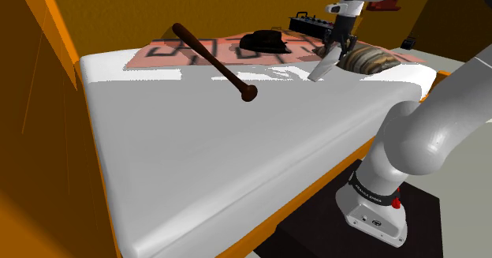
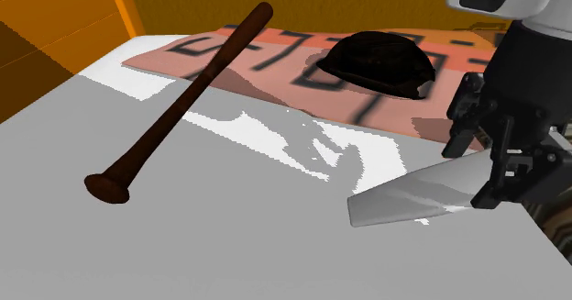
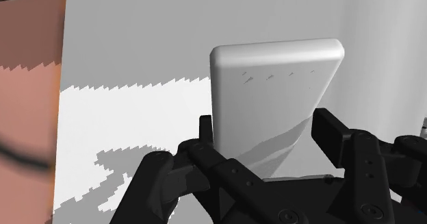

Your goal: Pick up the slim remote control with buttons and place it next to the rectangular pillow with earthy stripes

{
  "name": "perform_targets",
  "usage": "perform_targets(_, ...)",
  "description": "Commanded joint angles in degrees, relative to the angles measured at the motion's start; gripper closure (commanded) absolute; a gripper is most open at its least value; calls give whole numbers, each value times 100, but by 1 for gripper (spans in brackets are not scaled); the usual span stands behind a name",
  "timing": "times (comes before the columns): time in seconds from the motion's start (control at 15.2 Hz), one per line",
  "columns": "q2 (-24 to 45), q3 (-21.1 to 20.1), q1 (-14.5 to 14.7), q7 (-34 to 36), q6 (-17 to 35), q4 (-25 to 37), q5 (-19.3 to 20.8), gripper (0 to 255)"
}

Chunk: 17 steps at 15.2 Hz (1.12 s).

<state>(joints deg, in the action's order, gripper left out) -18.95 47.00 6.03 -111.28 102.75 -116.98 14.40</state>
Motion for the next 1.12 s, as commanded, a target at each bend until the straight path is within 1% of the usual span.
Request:
perform_targets(0.0,-1,21,-8,11,153,-149,15,255)
perform_targets(0.79,241,297,16,-53,1156,-941,-20,255)
perform_targets(1.06,240,297,16,-53,1156,-941,-19,255)
